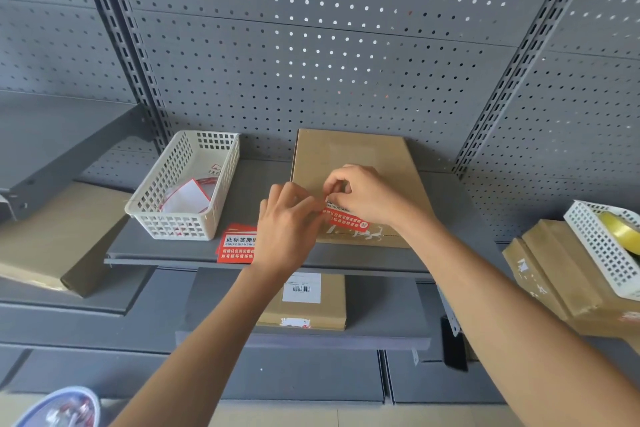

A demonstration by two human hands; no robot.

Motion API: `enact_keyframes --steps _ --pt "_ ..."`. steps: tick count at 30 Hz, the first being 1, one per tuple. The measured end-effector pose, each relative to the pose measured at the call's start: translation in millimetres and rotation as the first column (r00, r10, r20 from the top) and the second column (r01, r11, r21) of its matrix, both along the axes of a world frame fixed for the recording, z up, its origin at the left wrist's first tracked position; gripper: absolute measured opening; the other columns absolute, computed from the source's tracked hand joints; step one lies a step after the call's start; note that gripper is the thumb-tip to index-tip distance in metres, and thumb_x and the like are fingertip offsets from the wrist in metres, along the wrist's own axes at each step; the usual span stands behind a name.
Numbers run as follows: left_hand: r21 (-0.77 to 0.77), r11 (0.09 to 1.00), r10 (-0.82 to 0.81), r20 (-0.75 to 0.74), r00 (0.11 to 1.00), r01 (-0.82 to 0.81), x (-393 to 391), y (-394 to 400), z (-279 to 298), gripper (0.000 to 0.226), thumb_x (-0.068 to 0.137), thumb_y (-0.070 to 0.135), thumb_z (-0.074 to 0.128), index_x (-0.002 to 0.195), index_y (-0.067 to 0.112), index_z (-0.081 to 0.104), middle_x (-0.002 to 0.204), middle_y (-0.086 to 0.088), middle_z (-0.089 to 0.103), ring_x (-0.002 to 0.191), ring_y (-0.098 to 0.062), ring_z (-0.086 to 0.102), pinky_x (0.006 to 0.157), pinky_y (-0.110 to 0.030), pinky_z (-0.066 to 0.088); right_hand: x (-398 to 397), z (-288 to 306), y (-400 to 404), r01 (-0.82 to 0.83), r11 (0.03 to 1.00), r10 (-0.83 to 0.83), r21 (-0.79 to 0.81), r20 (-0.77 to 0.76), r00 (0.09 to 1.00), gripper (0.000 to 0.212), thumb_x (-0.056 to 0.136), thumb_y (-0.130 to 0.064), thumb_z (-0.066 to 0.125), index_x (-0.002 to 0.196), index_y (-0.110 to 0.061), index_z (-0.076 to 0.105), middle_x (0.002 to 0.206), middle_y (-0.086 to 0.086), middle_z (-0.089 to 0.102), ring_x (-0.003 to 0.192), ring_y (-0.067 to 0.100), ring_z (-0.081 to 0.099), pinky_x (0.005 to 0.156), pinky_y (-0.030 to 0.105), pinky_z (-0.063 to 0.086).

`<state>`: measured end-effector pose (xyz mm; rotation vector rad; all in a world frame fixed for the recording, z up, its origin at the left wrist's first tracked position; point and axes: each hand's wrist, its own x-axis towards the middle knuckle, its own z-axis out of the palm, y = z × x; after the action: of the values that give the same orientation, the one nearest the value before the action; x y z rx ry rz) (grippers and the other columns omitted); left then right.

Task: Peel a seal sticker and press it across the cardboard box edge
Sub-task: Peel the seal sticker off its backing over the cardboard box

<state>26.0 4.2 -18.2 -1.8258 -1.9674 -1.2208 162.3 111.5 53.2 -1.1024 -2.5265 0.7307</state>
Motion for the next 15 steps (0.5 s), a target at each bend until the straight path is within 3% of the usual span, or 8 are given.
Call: enact_keyframes --steps 6,15 --pt "-0.019 1.0 0.002 0.028 1.0 -0.001 -0.1 1.2 -3.3 0.017 0.084 0.035 0.077 0.088 0.018 0.075 0.096 0.001 0.06 0.092 -0.026 0.05 0.07 -0.044 0.045 -6.2 4.7 4.7 0.009 0.998 -0.005 -0.067 0.065 0.998 0.02 0.087 -0.022 0.073 0.073 -0.033 0.064 0.083 -0.008 0.068 0.073 0.011 0.059 0.077 0.04 0.054" --pt "-0.087 0.996 0.014 0.088 0.996 -0.007 2.0 -0.2 5.5 0.017 0.083 0.037 0.077 0.091 0.023 0.072 0.095 0.005 0.055 0.094 -0.023 0.047 0.074 -0.042 0.044 -11.0 2.5 5.0 0.027 0.999 -0.021 -0.042 0.131 0.991 0.024 0.094 -0.023 0.066 0.074 -0.034 0.058 0.089 -0.008 0.064 0.083 0.016 0.06 0.081 0.04 0.053"
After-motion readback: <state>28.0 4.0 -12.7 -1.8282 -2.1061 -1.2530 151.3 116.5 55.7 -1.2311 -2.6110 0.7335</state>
